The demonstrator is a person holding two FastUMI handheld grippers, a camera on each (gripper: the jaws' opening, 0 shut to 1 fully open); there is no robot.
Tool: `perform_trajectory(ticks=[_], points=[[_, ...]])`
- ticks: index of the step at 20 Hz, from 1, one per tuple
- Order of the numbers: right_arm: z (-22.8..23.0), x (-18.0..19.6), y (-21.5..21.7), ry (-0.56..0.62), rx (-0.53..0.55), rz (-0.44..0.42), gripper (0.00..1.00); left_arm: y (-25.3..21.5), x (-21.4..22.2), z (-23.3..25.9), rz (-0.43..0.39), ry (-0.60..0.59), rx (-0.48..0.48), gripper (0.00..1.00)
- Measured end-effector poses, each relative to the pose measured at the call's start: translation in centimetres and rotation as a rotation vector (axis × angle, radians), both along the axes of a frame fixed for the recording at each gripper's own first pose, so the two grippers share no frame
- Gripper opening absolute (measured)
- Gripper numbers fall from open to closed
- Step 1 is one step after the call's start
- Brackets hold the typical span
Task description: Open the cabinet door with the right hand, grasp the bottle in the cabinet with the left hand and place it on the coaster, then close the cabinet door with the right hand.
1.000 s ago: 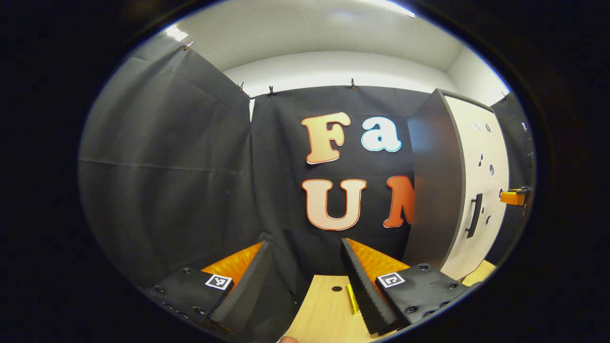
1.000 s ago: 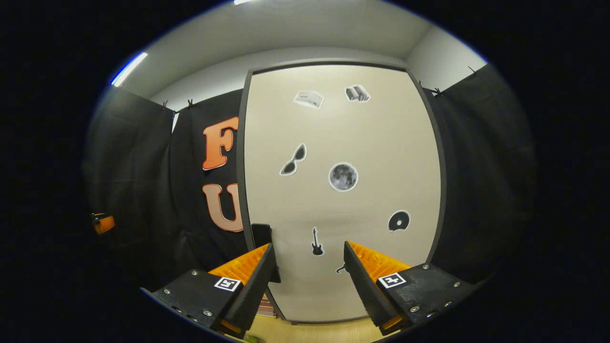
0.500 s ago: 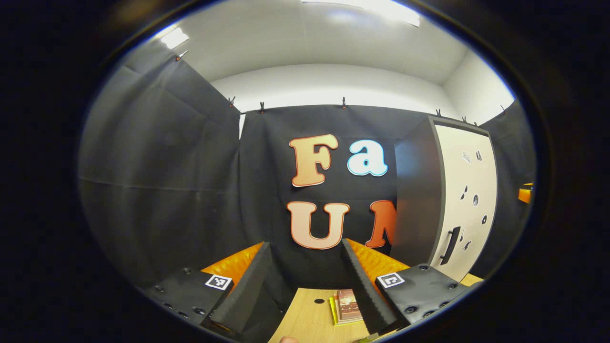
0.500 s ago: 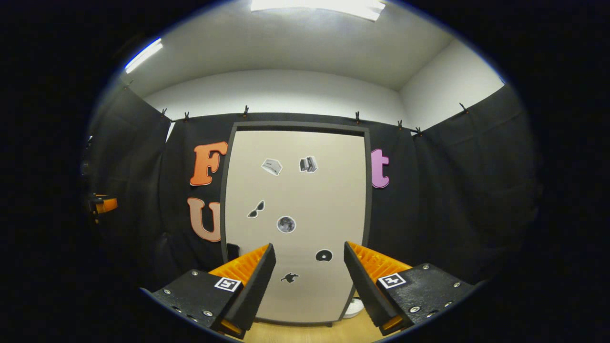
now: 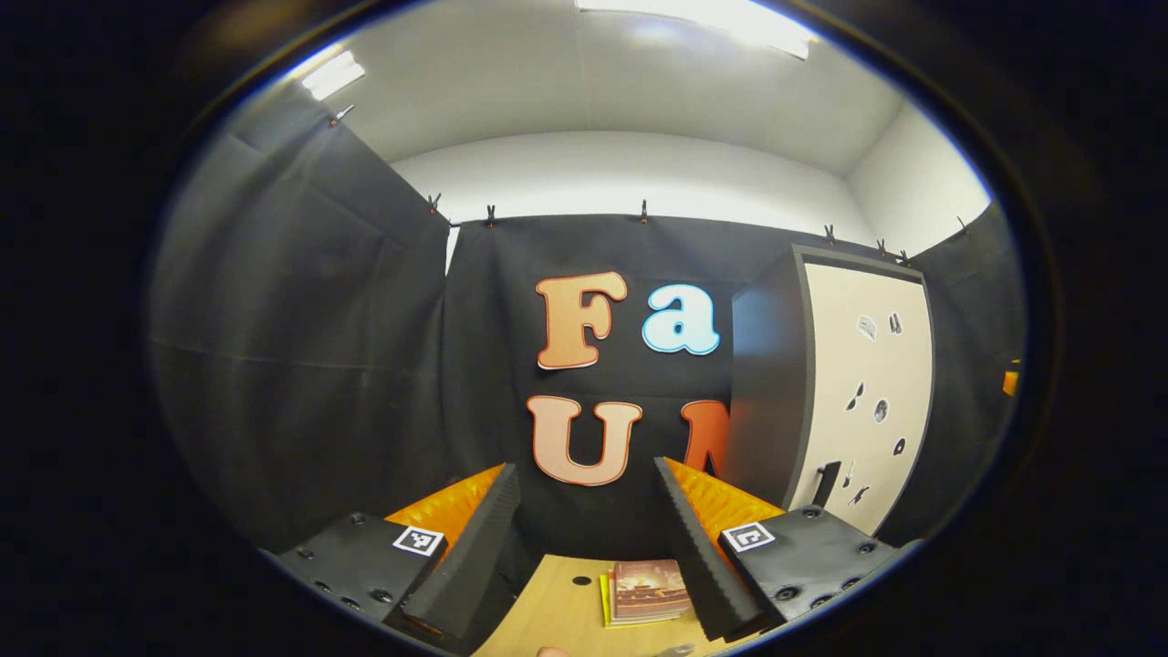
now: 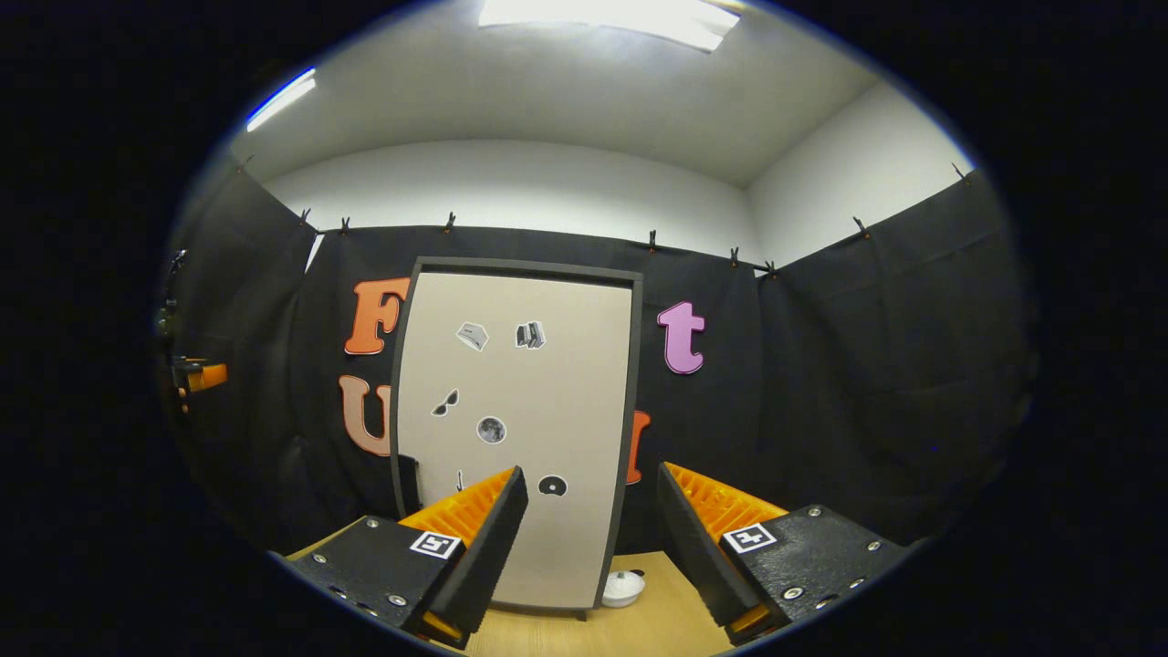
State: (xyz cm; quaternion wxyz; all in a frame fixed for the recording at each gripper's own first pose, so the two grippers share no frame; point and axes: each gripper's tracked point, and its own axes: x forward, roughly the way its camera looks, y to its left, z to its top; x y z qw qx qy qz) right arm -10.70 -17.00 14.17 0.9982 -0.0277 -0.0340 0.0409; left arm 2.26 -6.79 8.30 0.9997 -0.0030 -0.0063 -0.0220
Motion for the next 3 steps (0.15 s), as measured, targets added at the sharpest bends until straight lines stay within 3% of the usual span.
perform_trajectory(ticks=[3], points=[[0.03, 0.10, -1.57, -0.003, 0.004, 0.013, 0.89, -0.59, -1.40, 0.09, 0.021, 0.011, -0.024, 0.95]])
